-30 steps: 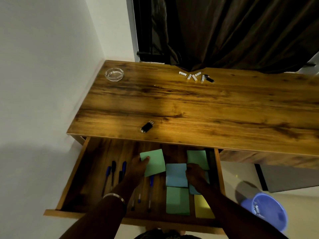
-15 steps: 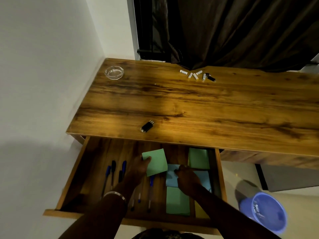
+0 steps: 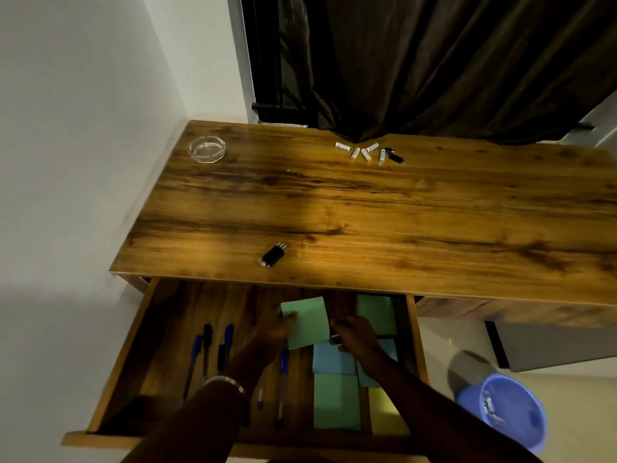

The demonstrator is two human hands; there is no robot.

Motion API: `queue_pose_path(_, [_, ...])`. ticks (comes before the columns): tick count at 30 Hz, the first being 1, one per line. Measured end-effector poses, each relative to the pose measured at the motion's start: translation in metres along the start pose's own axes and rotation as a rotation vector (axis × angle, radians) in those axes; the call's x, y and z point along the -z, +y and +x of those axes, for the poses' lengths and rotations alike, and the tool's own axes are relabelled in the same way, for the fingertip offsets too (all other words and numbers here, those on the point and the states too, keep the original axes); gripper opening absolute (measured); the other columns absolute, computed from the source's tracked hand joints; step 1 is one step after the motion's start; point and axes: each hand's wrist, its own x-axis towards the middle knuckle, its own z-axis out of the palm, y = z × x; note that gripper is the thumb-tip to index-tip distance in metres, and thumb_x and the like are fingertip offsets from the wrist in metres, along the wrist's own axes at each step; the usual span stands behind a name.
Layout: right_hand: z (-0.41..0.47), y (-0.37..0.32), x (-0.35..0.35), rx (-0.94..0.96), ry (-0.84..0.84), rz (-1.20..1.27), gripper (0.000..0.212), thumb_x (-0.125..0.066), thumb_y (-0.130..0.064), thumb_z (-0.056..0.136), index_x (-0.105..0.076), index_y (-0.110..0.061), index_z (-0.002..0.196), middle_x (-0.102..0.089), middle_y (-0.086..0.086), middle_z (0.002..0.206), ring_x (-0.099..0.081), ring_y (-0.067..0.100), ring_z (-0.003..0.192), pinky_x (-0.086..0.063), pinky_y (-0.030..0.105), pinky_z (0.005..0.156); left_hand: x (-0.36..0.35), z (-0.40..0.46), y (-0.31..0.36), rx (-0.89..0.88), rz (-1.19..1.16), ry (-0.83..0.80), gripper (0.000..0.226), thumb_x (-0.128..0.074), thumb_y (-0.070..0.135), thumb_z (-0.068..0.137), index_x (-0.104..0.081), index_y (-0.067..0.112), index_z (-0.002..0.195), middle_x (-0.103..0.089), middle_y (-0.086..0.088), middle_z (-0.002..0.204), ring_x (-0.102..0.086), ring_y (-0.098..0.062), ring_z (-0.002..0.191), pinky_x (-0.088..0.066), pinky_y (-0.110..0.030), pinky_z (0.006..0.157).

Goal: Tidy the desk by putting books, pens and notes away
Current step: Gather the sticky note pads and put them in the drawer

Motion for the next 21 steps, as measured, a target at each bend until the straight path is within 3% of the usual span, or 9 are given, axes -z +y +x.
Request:
queue_pose_path(2, [0.001, -0.002, 0.001, -0.016, 0.029, -0.005, 0.015, -0.057, -0.010, 0.094, -0.066, -0.005, 0.104, -0.069, 0.014, 0.091, -0.063, 0.016, 0.066, -0.048, 0.023, 0.055, -0.003, 0.003, 0.000, 0.002, 0.016, -0.004, 0.038, -0.057, 0.024, 0.094, -0.052, 0.011, 0.129, -0.055, -0.012, 0.128, -0.056, -0.028, 0.111, -0.052, -0.046, 0.089])
queue_pose_path(5, [0.005, -0.006, 0.000, -0.034, 0.131, 0.054, 0.014, -0.057, -0.010, 0.094, -0.066, -0.007, 0.104, -0.067, 0.014, 0.095, -0.064, 0.019, 0.075, -0.052, 0.024, 0.057, -0.006, 0.004, 0.001, 0.017, 0.026, 0.016, 0.039, -0.056, 0.022, 0.095, -0.049, 0.012, 0.131, -0.053, -0.009, 0.126, -0.054, -0.031, 0.112, -0.052, -0.043, 0.082])
queue_pose_path(9, [0.006, -0.009, -0.006, -0.050, 0.087, 0.022, 0.008, -0.063, -0.013, 0.090, -0.068, -0.013, 0.096, -0.069, 0.015, 0.097, -0.065, 0.023, 0.080, -0.050, 0.026, 0.057, -0.007, 0.009, -0.001, -0.015, 0.042, 0.013, 0.044, -0.058, 0.023, 0.093, -0.047, 0.011, 0.134, -0.054, -0.010, 0.130, -0.055, -0.027, 0.111, -0.049, -0.049, 0.093])
queue_pose_path(13, [0.009, -0.008, -0.010, -0.054, 0.124, 0.051, 0.005, -0.065, -0.016, 0.089, -0.067, -0.014, 0.093, -0.071, 0.015, 0.097, -0.067, 0.022, 0.078, -0.050, 0.027, 0.057, -0.007, 0.011, 0.003, -0.016, 0.005, 0.013, 0.042, -0.056, 0.017, 0.094, -0.047, 0.011, 0.134, -0.055, -0.009, 0.127, -0.056, -0.025, 0.106, -0.048, -0.039, 0.082])
queue_pose_path(15, [0.010, -0.010, -0.011, -0.057, 0.115, 0.039, 0.009, -0.070, -0.021, 0.086, -0.065, -0.018, 0.093, -0.069, 0.011, 0.094, -0.065, 0.019, 0.077, -0.051, 0.026, 0.056, -0.007, 0.012, 0.004, -0.026, -0.020, -0.017, 0.041, -0.055, 0.013, 0.095, -0.048, 0.010, 0.135, -0.055, -0.011, 0.129, -0.057, -0.027, 0.110, -0.050, -0.042, 0.088])
queue_pose_path(21, [0.013, -0.009, -0.010, -0.032, 0.147, -0.092, 0.022, -0.069, -0.002, 0.082, -0.057, -0.020, 0.078, -0.062, 0.005, 0.082, -0.058, 0.013, 0.067, -0.049, 0.024, 0.051, -0.003, 0.016, -0.001, -0.020, -0.036, -0.080, 0.039, -0.054, 0.009, 0.094, -0.049, 0.010, 0.134, -0.054, -0.013, 0.133, -0.056, -0.028, 0.114, -0.051, -0.048, 0.094])
